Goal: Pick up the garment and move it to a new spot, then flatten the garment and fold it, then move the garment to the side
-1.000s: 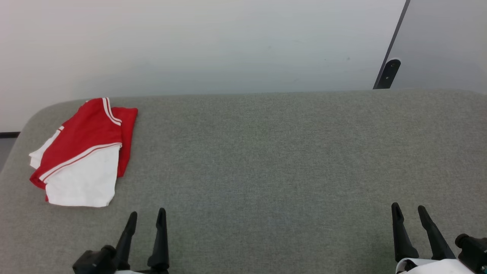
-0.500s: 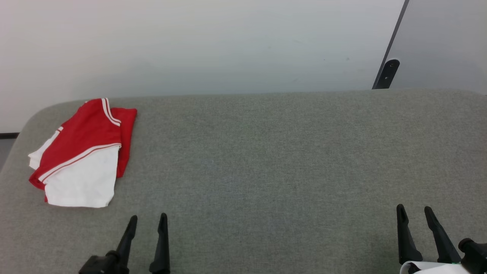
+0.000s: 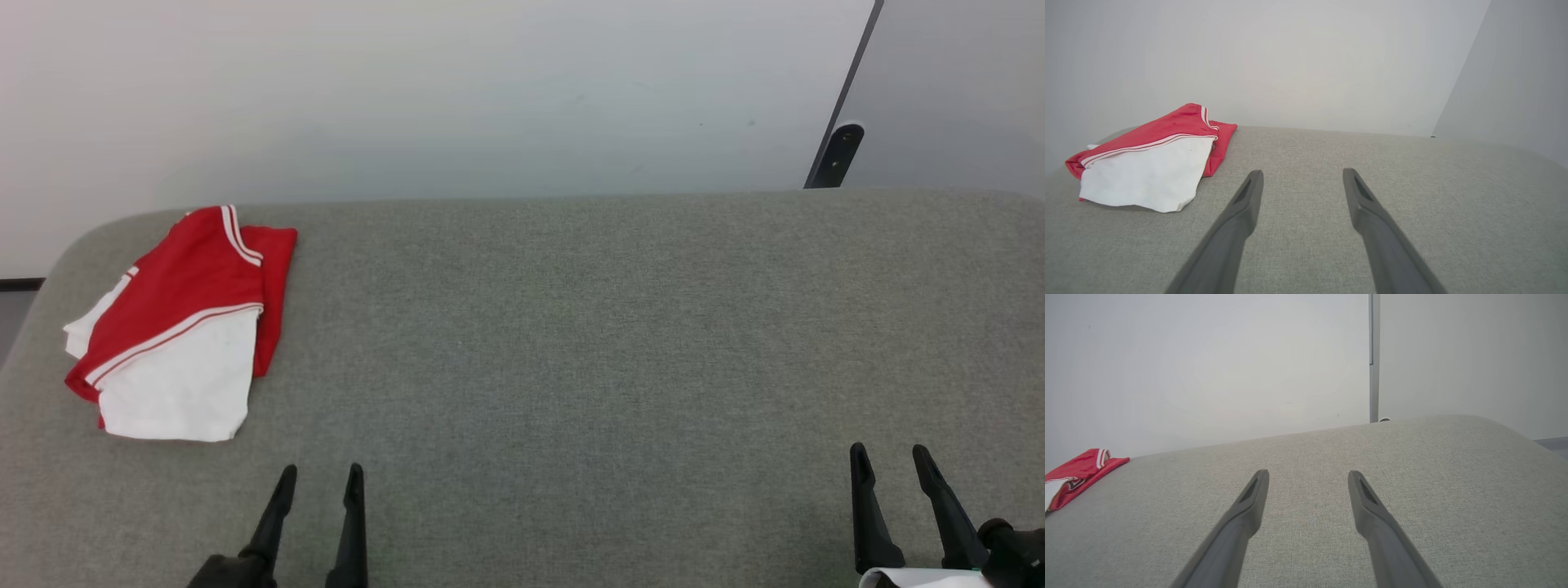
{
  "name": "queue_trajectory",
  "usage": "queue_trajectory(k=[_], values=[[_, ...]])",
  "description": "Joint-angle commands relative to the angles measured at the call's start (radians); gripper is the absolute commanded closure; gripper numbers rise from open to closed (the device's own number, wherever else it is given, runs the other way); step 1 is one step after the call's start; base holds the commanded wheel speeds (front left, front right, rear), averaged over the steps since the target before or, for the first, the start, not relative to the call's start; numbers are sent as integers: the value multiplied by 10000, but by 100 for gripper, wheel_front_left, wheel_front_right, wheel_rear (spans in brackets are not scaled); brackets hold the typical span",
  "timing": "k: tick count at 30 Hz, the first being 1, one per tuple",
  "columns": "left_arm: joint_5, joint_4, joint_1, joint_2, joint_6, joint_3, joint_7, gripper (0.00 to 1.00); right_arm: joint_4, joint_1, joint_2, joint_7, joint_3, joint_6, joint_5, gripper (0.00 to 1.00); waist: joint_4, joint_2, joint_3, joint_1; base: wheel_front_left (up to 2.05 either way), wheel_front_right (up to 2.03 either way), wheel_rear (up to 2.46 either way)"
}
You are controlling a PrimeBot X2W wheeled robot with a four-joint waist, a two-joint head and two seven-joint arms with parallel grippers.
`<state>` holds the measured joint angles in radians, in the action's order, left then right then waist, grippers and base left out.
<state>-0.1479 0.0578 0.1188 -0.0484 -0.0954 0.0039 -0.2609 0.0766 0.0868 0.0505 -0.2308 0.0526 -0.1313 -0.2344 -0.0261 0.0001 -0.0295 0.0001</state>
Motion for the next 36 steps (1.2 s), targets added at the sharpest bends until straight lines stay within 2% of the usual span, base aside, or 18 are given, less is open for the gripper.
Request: queue_trajectory(k=[1,13,18,25,36], values=[[99,-19,59,-36,51,3,-37,0,-7,79,-1,-71,-11,10,52,0,-7,-1,-6,-1,0,0,0],[37,38,156,-36,16,0,-37,0,114,103,-2,-134,-37,10,-130,0,-25,-1,65,-1,0,0,0],[-50,77,30,-36,68,-58,-37,0,115,134,-4,-148,-61,10,-144,0,-297,-1,57,-1,0,0,0],[-252,168,-96,-33,185,-102,-37,0,31,-58,-4,-7,-360,10,84,0,-1386,-1,-103,-1,0,0,0],[-630,317,-31,-29,689,-288,-37,0,-103,-437,-4,412,-1028,10,473,0,-3773,-1,-255,-1,0,0,0]])
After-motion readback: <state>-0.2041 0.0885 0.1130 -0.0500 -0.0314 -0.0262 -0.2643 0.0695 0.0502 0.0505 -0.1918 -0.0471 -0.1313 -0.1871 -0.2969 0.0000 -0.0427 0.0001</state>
